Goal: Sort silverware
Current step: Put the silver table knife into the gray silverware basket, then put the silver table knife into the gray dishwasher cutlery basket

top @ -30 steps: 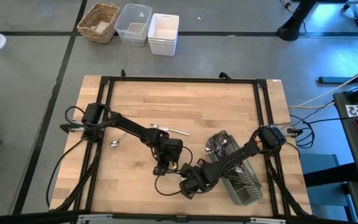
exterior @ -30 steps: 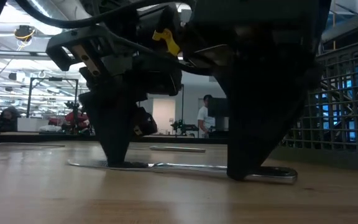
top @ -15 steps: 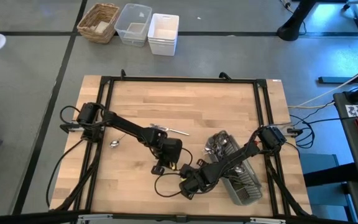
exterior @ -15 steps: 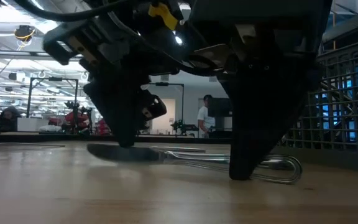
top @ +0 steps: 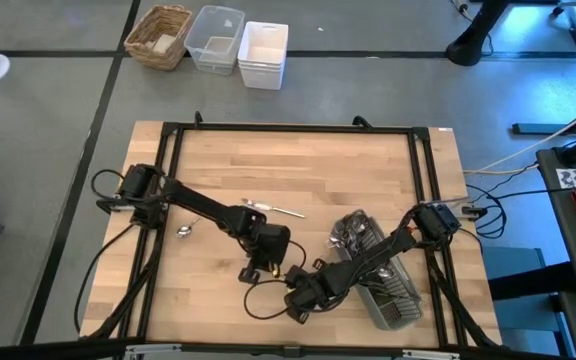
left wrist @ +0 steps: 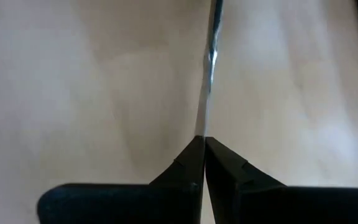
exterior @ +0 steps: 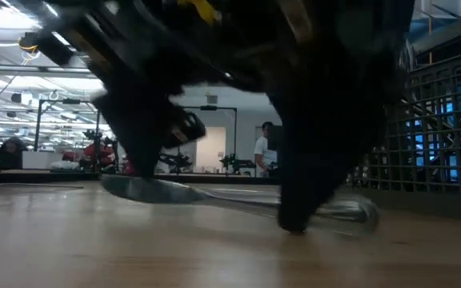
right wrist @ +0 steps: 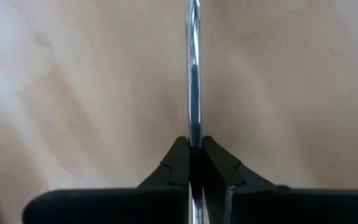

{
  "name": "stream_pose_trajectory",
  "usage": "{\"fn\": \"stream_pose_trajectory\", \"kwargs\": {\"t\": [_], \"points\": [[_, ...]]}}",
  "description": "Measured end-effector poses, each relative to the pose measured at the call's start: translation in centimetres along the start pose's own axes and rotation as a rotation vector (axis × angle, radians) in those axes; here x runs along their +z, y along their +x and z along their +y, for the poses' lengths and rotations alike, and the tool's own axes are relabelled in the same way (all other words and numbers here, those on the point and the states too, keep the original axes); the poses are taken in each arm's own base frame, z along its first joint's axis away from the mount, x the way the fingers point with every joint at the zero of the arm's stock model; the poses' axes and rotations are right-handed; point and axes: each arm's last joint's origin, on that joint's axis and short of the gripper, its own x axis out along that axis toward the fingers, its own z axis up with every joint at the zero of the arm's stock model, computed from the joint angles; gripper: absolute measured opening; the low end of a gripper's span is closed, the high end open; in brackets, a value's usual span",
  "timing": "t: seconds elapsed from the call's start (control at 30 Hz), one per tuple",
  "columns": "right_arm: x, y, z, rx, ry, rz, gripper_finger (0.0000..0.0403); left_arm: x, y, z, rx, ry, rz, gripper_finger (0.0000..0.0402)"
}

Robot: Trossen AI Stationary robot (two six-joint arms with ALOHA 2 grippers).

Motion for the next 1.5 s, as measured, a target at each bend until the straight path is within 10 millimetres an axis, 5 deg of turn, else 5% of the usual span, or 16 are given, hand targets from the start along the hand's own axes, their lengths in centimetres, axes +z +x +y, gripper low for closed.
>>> {"fn": "stream_pose_trajectory", "kwargs": {"t": [0.33,0.5,0.73,0.93,1.23,1.5], "points": [[2.3,-3.5,2.7,0.109,0.014,-0.132,0.0016,-0.6,-8.2,-3.4,-0.011,0.093,-0.104,0.0005],[2.8,-5.0,3.6,0.086,-0.047,-0.145,0.0016,-1.6,-14.9,-5.7,0.026,0.127,-0.283,0.0005],[3.9,-9.5,3.1,-0.033,-0.055,-0.126,0.0017,-5.7,-24.4,-8.3,0.181,0.086,-0.636,0.0005],[4.2,-13.4,3.8,0.010,-0.064,-0.122,0.0018,-10.0,-29.1,-9.6,0.200,0.045,-0.822,0.0005],[4.9,-20.7,3.5,0.155,-0.090,-0.210,0.0019,-11.9,-31.1,-10.3,0.191,0.067,-0.920,0.0005],[4.3,-28.5,0.6,0.243,-0.157,-0.352,0.0020,-8.6,-29.6,-9.8,0.198,0.072,-0.939,0.0006]]}}
